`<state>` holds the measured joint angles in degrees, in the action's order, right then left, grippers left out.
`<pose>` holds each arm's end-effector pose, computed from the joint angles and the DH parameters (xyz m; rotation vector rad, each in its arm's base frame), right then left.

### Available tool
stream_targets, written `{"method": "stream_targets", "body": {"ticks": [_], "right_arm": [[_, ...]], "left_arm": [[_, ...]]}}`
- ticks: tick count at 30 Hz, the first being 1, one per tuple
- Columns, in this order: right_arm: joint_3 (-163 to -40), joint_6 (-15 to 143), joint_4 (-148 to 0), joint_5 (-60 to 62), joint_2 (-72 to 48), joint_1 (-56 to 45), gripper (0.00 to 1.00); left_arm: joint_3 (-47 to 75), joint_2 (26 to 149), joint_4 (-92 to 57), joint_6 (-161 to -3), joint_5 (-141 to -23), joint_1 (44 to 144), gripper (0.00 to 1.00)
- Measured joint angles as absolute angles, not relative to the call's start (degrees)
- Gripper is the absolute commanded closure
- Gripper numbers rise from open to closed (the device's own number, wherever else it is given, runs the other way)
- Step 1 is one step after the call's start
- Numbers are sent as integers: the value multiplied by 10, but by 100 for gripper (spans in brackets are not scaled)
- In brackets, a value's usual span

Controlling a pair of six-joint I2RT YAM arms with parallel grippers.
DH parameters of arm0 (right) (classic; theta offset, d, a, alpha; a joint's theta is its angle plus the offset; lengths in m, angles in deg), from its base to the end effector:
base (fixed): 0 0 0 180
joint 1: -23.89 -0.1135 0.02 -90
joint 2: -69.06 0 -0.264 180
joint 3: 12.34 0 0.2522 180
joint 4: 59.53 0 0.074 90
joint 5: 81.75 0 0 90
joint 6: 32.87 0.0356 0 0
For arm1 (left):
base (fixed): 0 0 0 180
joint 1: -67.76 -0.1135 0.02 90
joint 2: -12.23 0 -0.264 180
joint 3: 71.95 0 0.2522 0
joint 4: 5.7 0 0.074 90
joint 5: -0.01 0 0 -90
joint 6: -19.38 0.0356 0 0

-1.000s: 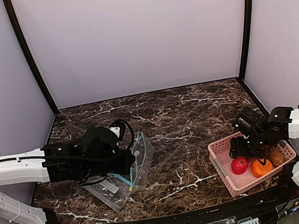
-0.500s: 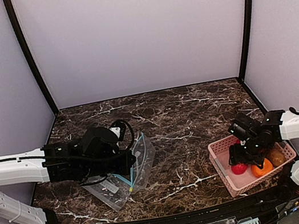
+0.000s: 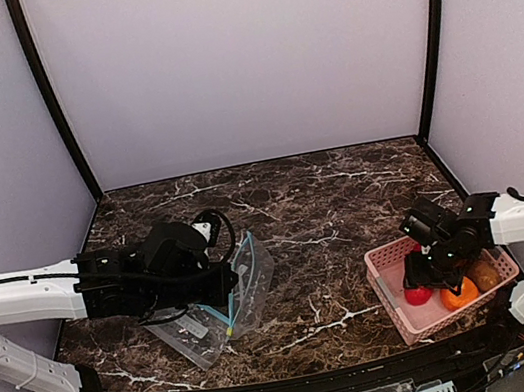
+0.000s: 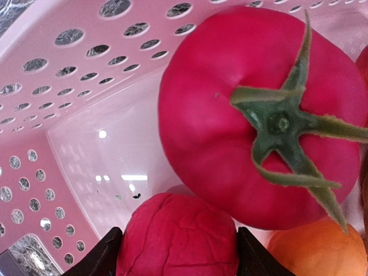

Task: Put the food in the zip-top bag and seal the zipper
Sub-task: Pick up the fake fruit from the bin, then place the fake fruit in the zipper food storage bag.

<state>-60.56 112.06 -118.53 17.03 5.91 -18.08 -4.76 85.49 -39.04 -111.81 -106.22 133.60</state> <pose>0.1335 0.1128 0.1791 0.3508 2.8161 0.1553 0.1230 -0.2499 0.2710 0.3416 2.2938 -0.6830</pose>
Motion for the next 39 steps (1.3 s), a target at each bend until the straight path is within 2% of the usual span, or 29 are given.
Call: {"method": "stream_targets", "body": {"ticks": [15, 25, 31, 39], "right_arm": [[-608, 1115, -1201, 172, 122, -182, 50], [-714, 1070, -1169, 157, 199, -225, 54], [-745, 1053, -1106, 153, 180, -301, 55], [-759, 1028, -963, 133, 98, -390, 55]], "left_arm": [[-48, 853, -381, -1116, -1041, 1336, 99], [-44, 887, -342, -1096, -986, 1336, 99], [-22, 942, -337, -1091, -962, 1336, 99], [-9, 956, -323, -1088, -948, 1336, 99]]}}
